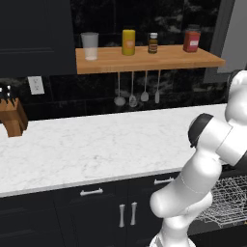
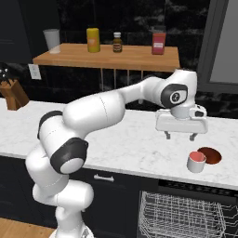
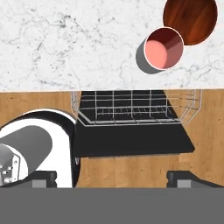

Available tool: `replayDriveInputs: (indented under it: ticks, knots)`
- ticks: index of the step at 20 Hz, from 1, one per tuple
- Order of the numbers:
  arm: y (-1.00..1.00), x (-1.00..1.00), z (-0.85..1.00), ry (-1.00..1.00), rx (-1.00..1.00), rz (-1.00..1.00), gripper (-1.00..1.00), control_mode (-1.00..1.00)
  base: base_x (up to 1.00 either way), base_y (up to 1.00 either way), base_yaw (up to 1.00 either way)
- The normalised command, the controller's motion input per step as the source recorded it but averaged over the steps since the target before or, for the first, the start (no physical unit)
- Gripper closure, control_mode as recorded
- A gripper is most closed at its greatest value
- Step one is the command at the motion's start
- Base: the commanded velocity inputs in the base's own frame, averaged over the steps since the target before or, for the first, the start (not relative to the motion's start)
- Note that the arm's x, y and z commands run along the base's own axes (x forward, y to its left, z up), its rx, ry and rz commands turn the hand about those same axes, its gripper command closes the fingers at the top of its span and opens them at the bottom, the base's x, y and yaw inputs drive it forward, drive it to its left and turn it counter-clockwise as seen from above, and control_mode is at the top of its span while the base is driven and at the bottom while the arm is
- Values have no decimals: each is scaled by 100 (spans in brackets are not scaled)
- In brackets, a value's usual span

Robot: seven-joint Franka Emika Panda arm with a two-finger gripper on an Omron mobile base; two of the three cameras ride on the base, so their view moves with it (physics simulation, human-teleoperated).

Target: Pick up the cup and bowl from the counter, place them in the dishwasher, and close the dishwasher door.

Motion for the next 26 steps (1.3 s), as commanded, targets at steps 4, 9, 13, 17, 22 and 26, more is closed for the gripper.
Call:
replayDriveInputs:
  ticks: [4, 9, 13, 17, 22, 26]
  knots:
    - [-13, -15, 0, 0, 0, 0, -100, -100, 0, 0, 0]
    - [-18, -18, -5, -5, 0, 0, -100, -100, 0, 0, 0]
    - [-28, -15, -46, 0, 0, 2, -100, -100, 0, 0, 0]
    - [-5, -4, -52, -7, 0, 9, -100, -100, 0, 0, 0]
    - [-11, 0, -34, -4, -1, 14, -100, -100, 0, 0, 0]
    - [-6, 3, -20, 0, 0, 12, -100, -100, 0, 0, 0]
